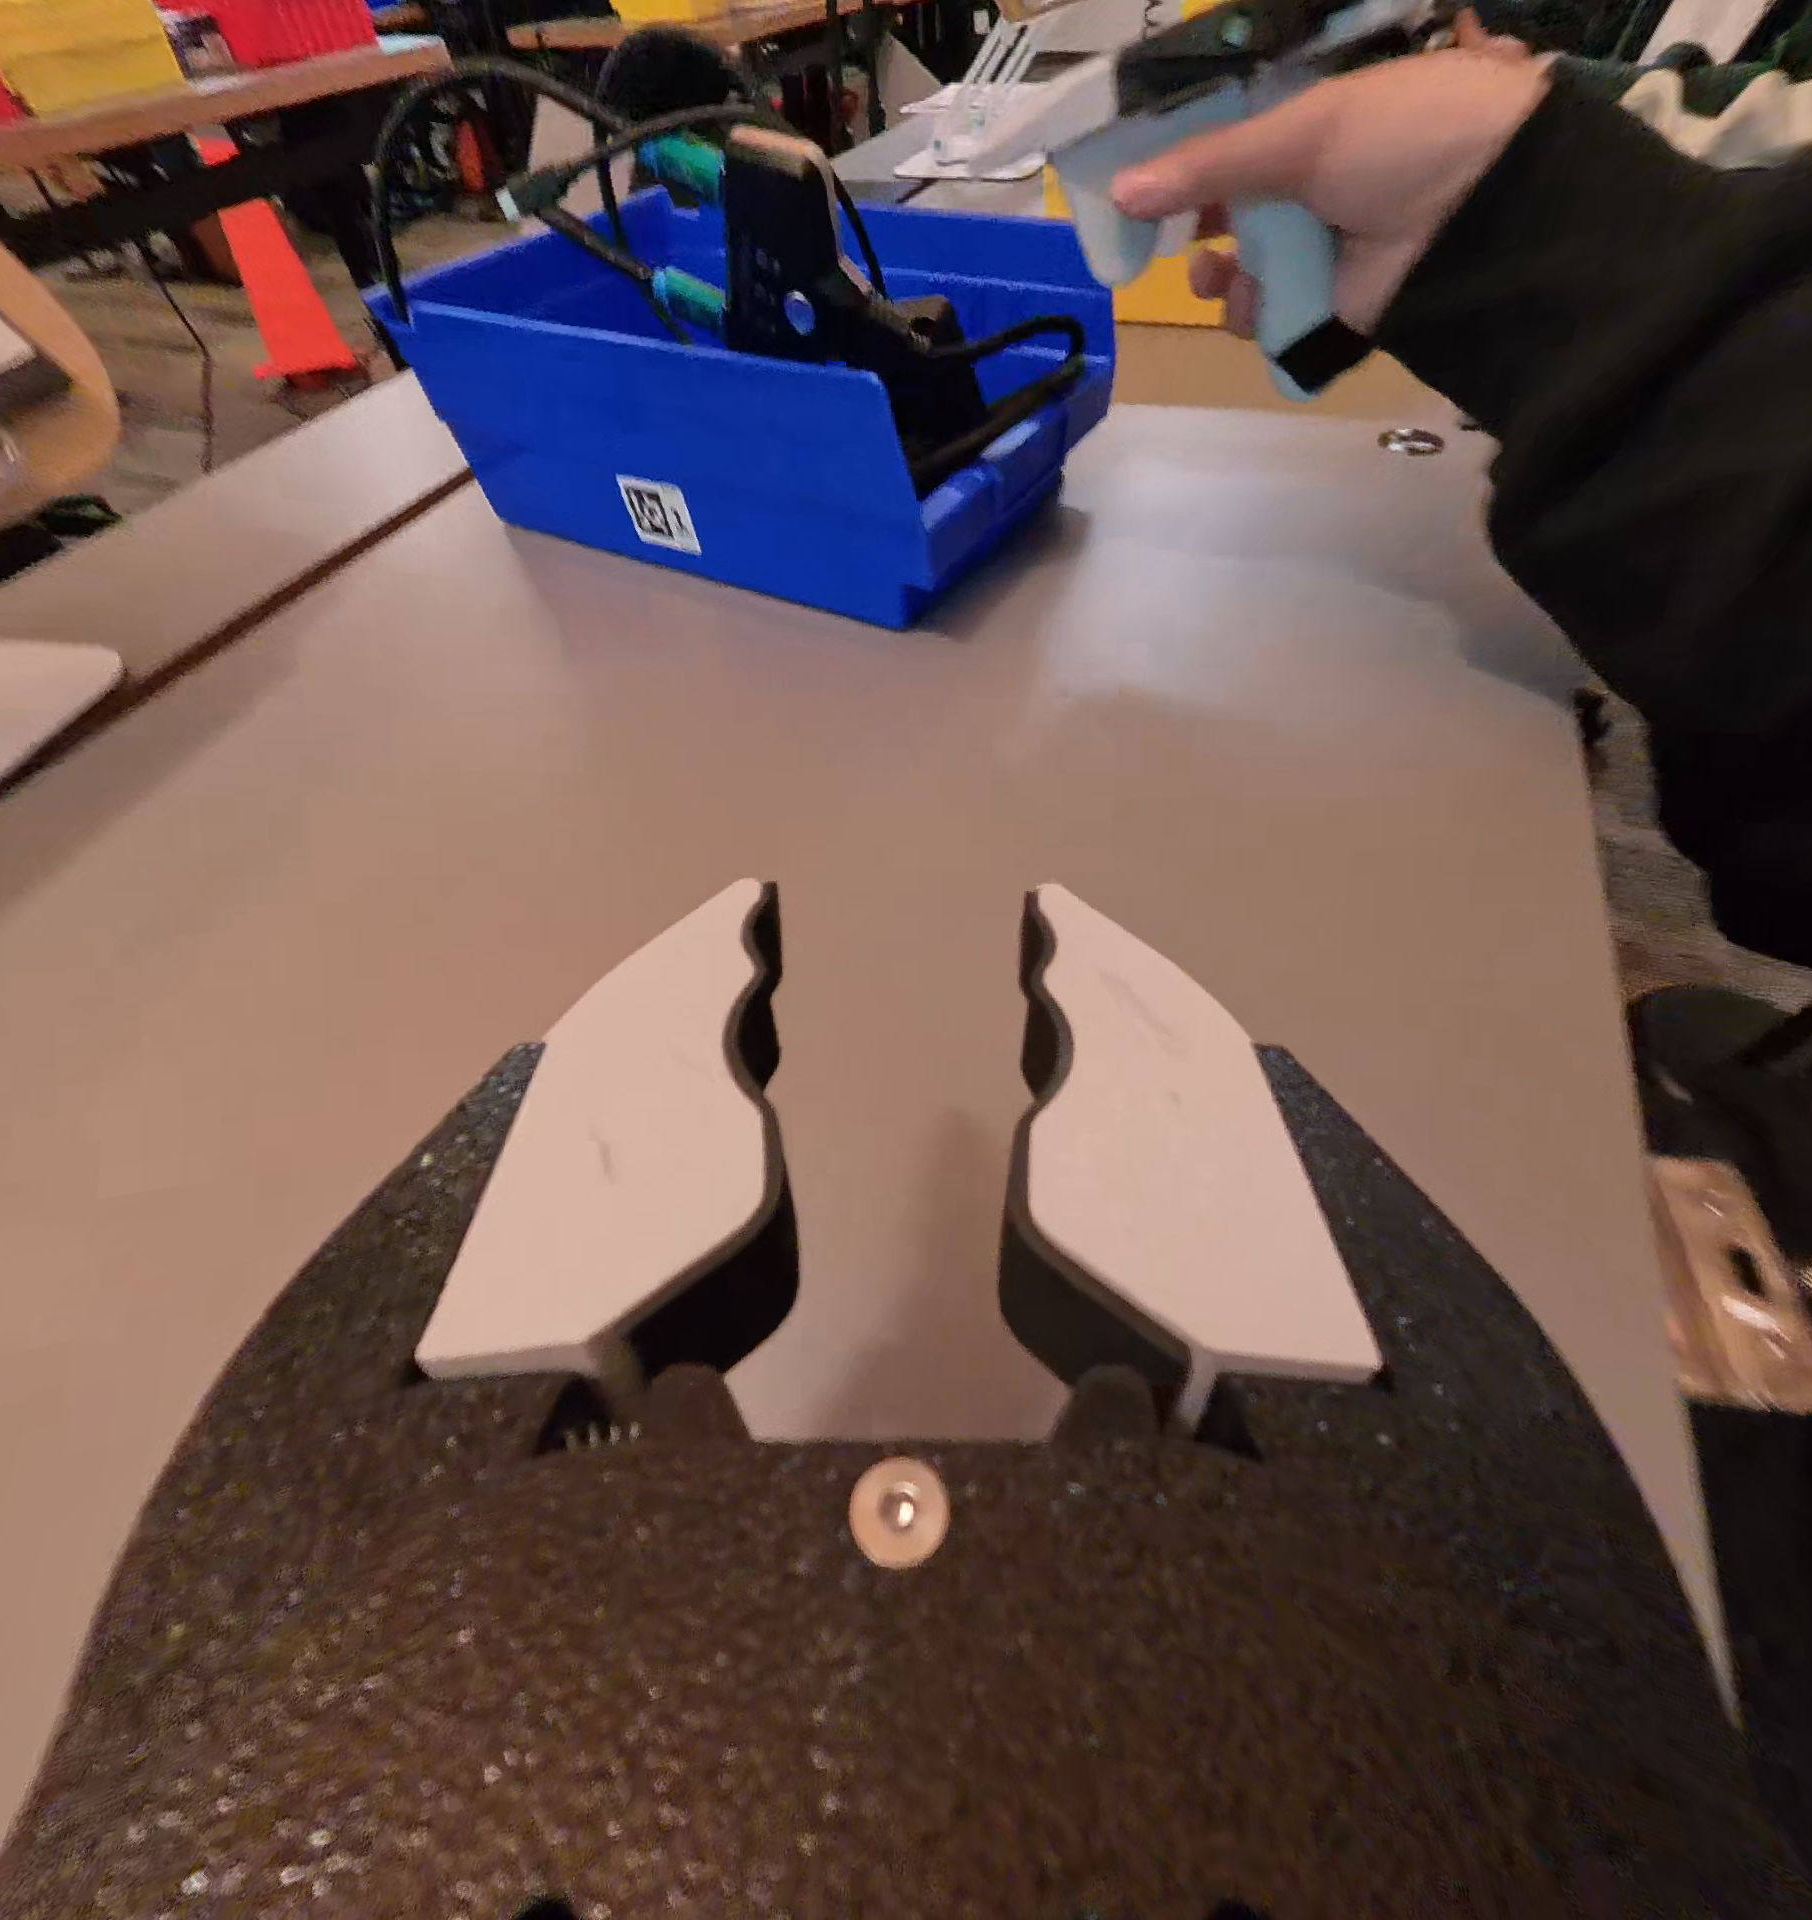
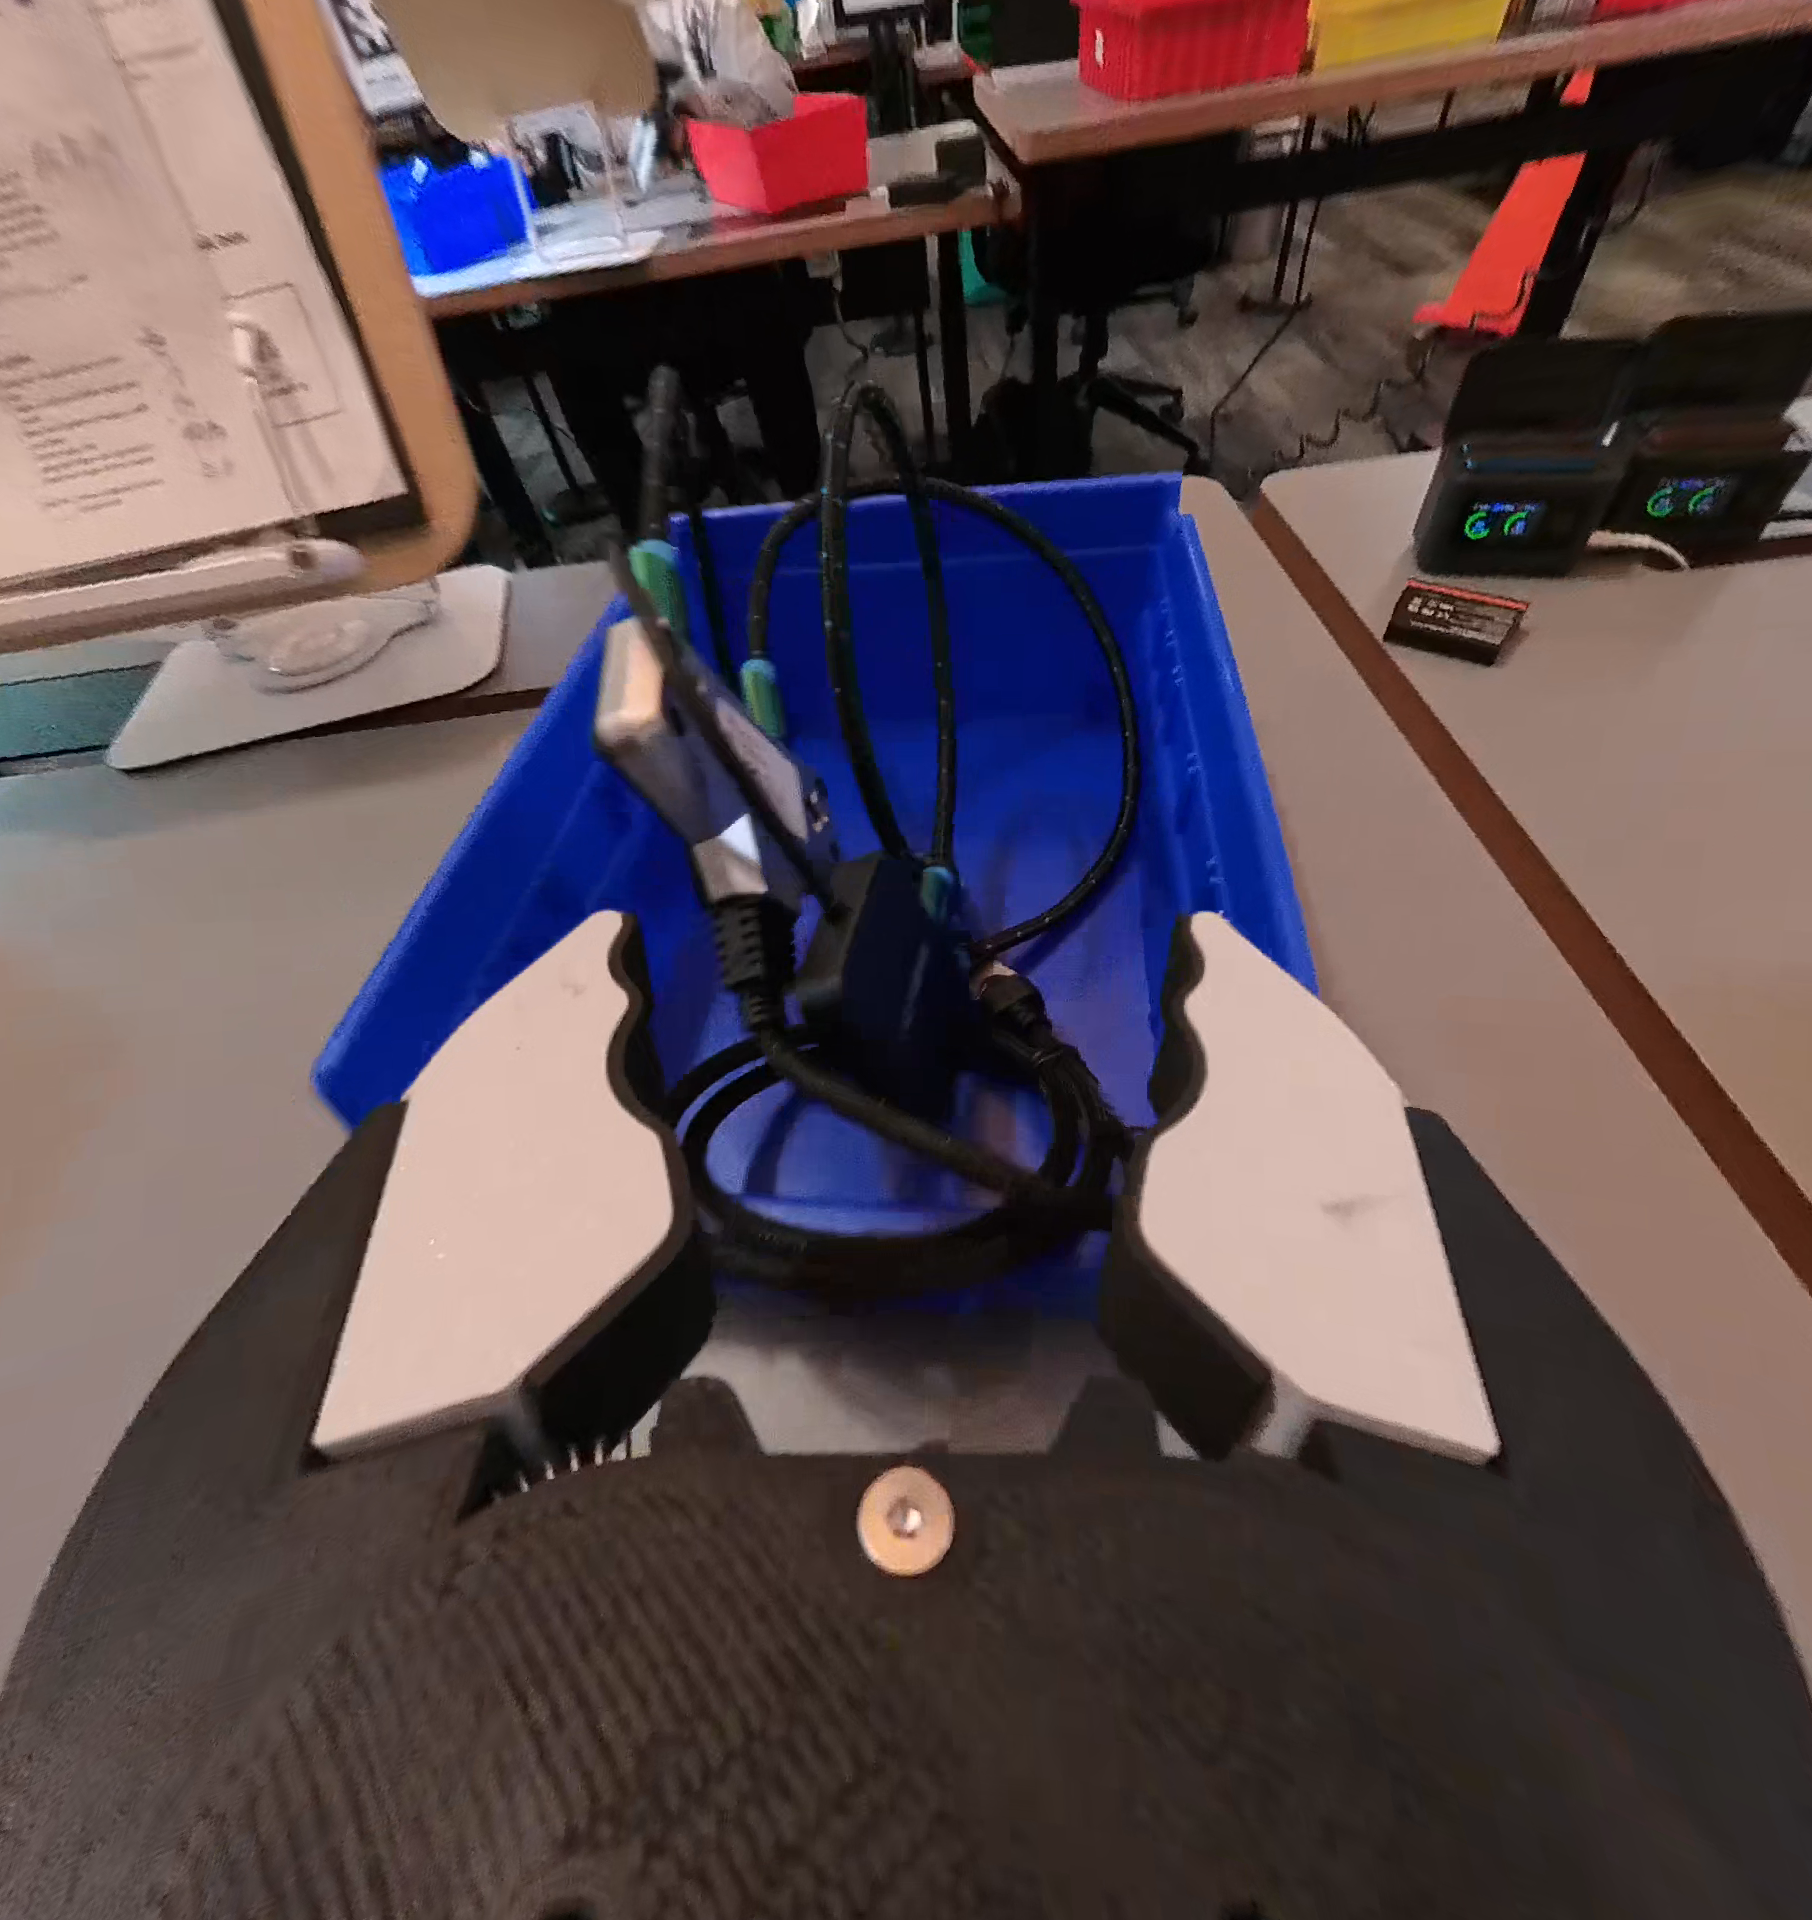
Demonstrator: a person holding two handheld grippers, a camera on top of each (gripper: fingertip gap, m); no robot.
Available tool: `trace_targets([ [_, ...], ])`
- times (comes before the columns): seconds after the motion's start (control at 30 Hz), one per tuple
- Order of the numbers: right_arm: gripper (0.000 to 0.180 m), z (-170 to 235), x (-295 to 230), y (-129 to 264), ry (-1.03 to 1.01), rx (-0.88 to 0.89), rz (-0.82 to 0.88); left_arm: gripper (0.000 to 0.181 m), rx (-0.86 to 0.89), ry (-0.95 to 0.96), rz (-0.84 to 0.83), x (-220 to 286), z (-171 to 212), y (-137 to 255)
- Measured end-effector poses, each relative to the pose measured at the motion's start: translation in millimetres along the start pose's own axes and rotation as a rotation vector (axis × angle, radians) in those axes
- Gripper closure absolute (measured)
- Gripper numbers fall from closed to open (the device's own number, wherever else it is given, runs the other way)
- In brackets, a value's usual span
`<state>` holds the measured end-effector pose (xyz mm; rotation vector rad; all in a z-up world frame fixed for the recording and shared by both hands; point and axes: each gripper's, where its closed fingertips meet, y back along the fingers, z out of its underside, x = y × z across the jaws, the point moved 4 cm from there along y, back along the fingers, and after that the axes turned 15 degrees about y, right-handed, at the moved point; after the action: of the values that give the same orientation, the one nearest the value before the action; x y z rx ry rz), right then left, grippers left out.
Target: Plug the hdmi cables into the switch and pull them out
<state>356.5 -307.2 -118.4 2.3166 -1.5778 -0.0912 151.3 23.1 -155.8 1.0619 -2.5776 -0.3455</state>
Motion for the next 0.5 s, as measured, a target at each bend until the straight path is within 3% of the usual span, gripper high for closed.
trace_targets([
  [0.17, 0.086, 17, -14, 38, 0.026, 0.1, 0.04, 0.118, 0.048, -0.023, -0.056, 5, -43, -71],
  [0.33, 0.087, 5, 7, 61, 0.001, 0.138, 0.159, 0.079, 0.046, 0.012, -0.149, 17, -81, -166],
  [0.5, 0.09, 5, 15, 65, -0.036, 0.168, 0.142, 0.082, 0.06, 0.084, -0.387, -2, -98, -234],
])
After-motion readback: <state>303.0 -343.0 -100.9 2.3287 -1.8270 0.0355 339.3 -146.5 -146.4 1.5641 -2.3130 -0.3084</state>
